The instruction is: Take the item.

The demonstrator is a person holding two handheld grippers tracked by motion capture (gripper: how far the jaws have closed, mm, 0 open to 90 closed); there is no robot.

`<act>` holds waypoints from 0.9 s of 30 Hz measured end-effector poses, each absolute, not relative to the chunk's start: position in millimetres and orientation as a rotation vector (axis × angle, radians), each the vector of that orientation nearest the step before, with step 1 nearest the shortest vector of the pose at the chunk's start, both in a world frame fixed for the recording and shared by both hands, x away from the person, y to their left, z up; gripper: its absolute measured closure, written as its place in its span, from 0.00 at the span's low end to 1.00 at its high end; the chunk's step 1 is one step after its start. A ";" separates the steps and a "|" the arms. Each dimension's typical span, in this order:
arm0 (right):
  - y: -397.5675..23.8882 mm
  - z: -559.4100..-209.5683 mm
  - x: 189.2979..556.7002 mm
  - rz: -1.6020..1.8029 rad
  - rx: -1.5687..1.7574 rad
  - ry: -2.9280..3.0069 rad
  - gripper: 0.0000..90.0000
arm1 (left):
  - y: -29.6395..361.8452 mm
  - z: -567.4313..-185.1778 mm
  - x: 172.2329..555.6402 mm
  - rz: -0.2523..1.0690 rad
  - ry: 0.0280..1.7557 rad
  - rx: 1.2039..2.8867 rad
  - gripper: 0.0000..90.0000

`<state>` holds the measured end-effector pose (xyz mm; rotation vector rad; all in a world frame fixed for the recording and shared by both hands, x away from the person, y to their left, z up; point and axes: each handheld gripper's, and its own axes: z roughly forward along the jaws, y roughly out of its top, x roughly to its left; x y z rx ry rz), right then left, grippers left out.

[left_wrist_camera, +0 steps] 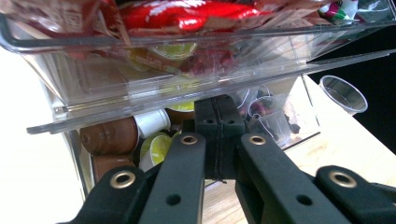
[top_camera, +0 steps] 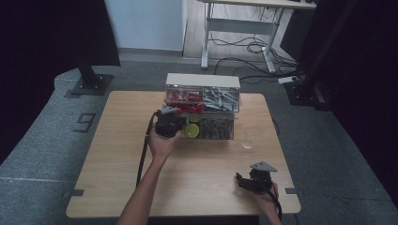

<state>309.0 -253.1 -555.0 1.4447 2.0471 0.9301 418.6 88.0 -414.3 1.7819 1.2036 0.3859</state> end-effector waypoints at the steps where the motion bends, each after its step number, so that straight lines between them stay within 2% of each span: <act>1: -253.2 -555.0 309.0 0.931 1.445 2.047 0.22 | 87.6 -414.6 418.7 0.387 1.202 1.780 1.00; 5: -253.2 -554.5 308.5 0.927 1.461 2.013 0.30 | 89.2 -414.1 419.4 0.380 1.199 1.782 1.00; 17: -247.1 -540.7 309.4 1.052 1.440 1.972 0.40 | 87.7 -419.2 424.0 0.368 1.190 1.781 1.00; 27: -240.2 -507.7 332.8 1.236 1.390 1.953 0.53 | 89.3 -421.4 427.8 0.365 1.181 1.795 1.00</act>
